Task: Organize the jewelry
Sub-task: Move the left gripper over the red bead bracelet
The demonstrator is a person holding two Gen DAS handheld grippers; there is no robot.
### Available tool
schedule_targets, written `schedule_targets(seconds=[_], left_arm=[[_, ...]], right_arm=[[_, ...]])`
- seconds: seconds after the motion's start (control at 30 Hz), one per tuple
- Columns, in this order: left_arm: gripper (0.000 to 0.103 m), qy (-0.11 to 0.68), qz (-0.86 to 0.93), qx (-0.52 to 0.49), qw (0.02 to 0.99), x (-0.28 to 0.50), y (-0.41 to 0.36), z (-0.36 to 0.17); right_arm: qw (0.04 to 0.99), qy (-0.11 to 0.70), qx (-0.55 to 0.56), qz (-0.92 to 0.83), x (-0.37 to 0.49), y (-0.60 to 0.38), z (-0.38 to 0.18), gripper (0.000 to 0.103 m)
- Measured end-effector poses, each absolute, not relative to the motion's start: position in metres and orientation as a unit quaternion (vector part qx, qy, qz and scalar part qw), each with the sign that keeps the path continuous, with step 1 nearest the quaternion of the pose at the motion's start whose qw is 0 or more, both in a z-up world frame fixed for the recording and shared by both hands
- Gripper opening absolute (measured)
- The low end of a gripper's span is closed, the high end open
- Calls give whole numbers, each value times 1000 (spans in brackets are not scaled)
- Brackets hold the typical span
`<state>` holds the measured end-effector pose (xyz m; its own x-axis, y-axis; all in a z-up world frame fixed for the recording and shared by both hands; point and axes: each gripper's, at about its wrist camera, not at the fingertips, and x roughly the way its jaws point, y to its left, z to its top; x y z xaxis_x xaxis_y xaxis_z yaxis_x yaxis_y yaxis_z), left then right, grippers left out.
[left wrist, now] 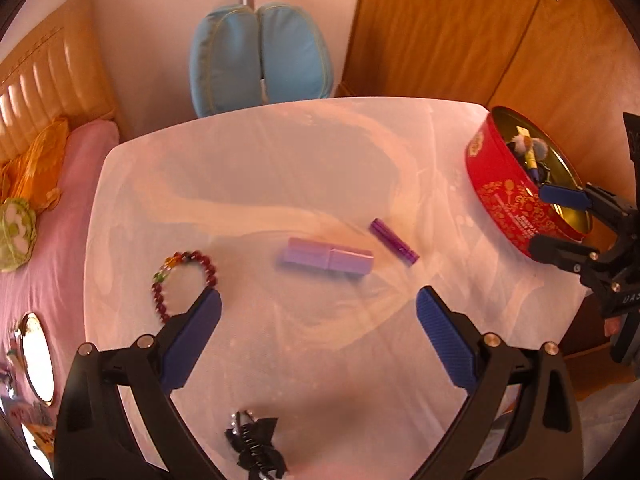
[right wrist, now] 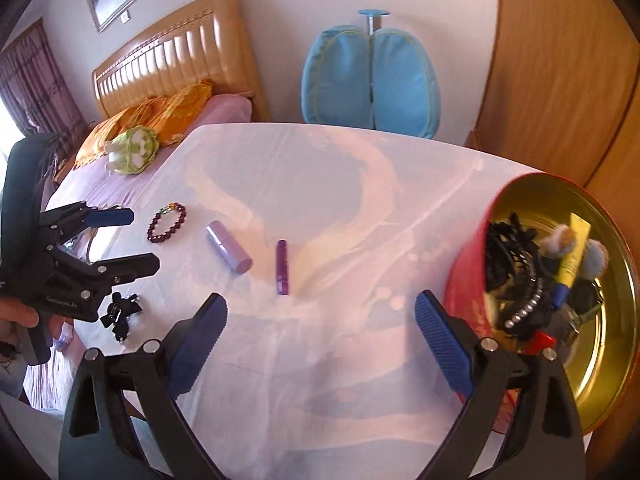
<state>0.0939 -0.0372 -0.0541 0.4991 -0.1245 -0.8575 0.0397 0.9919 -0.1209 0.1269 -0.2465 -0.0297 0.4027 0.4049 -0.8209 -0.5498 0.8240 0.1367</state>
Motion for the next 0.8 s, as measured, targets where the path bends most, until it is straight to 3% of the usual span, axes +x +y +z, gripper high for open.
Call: schedule_targets(seconds=[0.37,0.8], left_arm=[[95,506,-21,-50,861,88,31,-90],[95,522,8,-44,851,128,84,-130]], right_arm=[[800,479,-132,336,110,-151,-52,96],[799,511,-116,295,120,-131,-75,96]])
